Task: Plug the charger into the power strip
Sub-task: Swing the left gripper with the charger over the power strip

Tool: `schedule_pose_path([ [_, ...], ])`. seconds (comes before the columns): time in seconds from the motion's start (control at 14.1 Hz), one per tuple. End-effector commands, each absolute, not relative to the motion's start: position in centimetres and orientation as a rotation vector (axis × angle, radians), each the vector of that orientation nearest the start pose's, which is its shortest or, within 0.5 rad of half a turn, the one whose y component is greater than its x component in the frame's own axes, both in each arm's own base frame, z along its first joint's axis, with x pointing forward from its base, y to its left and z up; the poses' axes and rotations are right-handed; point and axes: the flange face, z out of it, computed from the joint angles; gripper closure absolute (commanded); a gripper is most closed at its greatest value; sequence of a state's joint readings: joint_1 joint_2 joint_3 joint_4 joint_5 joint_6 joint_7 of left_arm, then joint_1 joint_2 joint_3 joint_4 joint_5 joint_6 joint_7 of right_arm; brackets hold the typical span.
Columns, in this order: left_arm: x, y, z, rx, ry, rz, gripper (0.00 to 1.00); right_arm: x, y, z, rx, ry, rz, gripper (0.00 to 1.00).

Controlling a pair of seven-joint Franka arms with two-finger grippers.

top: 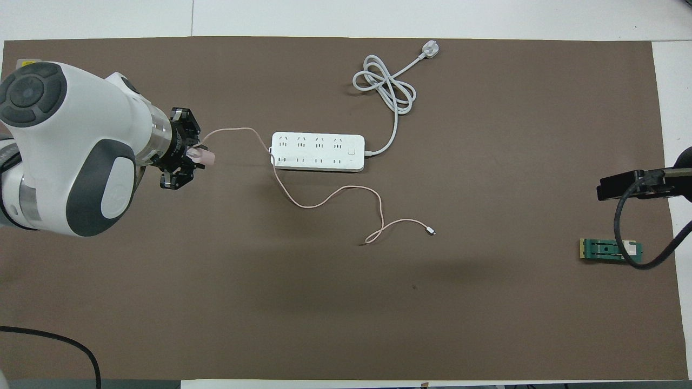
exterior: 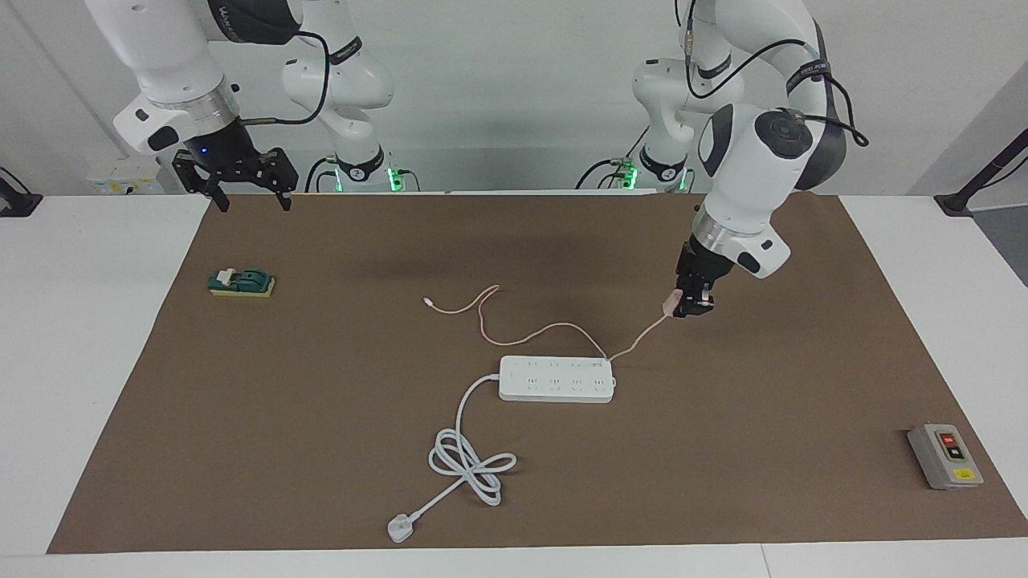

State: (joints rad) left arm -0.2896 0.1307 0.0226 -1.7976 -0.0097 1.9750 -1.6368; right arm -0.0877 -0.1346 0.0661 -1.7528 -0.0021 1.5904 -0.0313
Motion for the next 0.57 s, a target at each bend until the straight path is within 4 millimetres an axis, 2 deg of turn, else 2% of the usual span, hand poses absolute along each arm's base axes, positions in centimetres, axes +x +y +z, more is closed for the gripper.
schedule_pose_path([
  [0.0, 59.5, -10.4, 48.9, -2.326, -2.014, -0.143, 1.00, 51.0, -1.3, 61.5, -3.130, -0.017, 0.031, 0.00],
  [0.14, 60.4, -7.6, 49.6, -2.278, -2.039, -0.201, 1.00, 50.9, -1.4, 61.6, -3.132, -0.015, 0.026, 0.00],
  [0.28, 62.3, -7.3, 49.2, -2.268, -2.058, -0.207, 1.00, 50.9, -1.4, 61.6, -3.132, -0.012, 0.029, 0.00],
  [0.36, 63.5, -6.6, 49.7, -2.256, -2.088, -0.220, 1.00, 50.9, -1.4, 61.6, -3.132, -0.012, 0.029, 0.00],
  [0.43, 65.1, -6.1, 48.9, -2.224, -2.123, -0.207, 1.00, 50.9, -1.4, 61.6, -3.132, -0.008, 0.029, 0.00],
  [0.5, 66.4, -6.4, 48.9, -2.206, -2.179, -0.223, 1.00, 50.9, -1.5, 61.6, -3.132, -0.005, 0.026, 0.00],
])
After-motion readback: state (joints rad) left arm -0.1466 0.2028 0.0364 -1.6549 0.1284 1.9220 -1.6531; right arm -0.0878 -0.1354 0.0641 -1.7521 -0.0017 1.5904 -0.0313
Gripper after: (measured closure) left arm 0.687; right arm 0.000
